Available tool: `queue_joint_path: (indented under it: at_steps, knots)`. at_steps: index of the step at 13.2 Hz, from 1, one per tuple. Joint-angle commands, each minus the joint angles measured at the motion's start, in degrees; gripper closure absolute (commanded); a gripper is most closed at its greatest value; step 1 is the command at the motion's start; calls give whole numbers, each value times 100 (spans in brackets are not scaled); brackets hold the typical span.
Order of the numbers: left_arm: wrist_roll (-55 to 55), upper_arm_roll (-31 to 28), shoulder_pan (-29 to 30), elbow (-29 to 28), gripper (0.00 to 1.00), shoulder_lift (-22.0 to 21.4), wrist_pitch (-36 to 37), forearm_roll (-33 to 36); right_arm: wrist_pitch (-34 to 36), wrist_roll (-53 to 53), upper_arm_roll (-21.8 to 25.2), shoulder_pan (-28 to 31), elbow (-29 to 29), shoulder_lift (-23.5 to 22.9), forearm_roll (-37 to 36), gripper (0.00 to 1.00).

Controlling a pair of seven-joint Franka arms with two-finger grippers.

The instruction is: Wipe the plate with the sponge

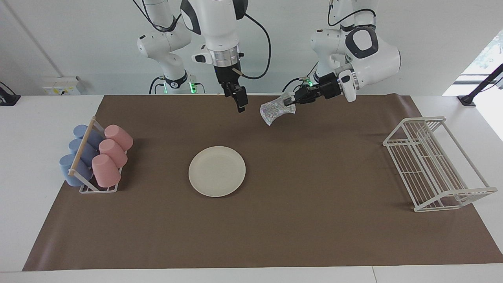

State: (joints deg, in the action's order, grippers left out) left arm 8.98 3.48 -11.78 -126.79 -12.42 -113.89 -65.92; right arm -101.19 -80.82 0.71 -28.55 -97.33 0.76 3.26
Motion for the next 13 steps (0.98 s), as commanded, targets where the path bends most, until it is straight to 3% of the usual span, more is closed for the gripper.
queue_joint_path:
  at_steps: [1,4,7,10,13]
  knots:
    - [217,21,324,382,100,266,305,787,624,1825,-44,664,-31,231,-89,0]
    - [490,21,544,874,100,503,814,1991,934,3909,-36,1490,-23,319,-89,0]
    - [876,21,738,1743,100,898,1525,3406,979,5615,-36,2089,-5,328,-98,0]
    - [1105,21,668,2736,100,1338,2334,4996,952,6551,-44,2441,92,258,-89,0]
    - [1114,91,581,3011,100,1400,2696,6307,1005,7419,-27,2609,100,223,-107,0]
